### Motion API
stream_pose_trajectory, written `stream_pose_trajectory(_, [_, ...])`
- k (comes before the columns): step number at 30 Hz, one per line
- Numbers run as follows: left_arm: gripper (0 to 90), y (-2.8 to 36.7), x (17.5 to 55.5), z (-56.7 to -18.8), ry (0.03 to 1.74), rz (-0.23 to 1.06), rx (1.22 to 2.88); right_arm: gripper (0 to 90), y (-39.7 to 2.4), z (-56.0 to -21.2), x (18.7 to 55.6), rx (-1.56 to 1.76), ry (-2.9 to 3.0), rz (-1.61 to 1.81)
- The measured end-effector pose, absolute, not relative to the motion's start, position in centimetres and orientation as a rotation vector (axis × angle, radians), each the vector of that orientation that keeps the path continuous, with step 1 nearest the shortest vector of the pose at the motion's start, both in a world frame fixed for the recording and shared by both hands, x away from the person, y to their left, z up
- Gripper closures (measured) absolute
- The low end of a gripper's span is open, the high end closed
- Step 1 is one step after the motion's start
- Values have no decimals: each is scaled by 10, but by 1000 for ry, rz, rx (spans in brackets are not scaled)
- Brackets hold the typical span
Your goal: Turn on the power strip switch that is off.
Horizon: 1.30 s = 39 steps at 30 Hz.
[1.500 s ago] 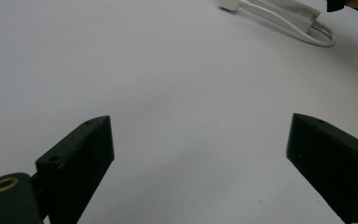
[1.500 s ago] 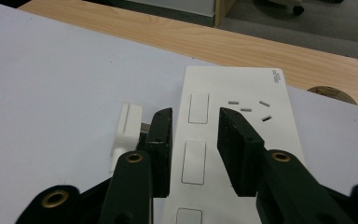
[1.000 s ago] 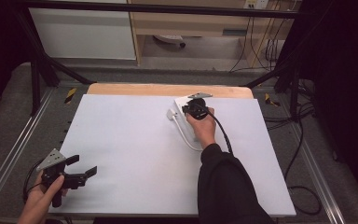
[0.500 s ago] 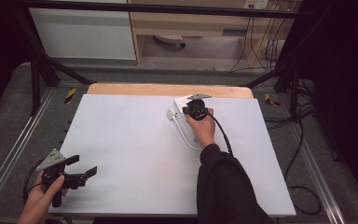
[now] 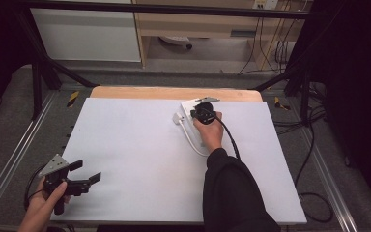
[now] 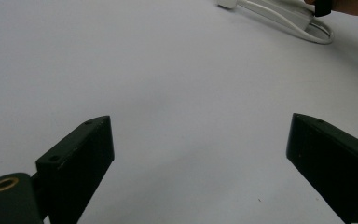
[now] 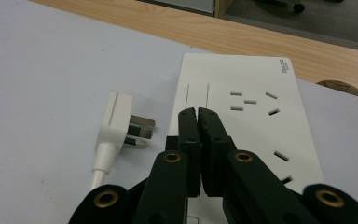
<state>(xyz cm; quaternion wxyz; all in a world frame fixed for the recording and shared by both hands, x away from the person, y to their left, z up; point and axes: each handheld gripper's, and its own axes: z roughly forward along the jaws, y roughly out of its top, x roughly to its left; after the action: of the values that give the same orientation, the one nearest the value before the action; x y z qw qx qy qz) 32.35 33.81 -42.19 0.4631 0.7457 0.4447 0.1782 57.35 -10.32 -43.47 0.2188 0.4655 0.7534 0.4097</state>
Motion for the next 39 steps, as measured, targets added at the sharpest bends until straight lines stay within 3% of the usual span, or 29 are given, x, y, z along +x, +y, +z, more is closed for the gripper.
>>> stream_pose_trajectory(39, [76, 336, 323, -422, 1086, 441, 1852, 900, -96, -433, 579, 1296, 2129, 1072])
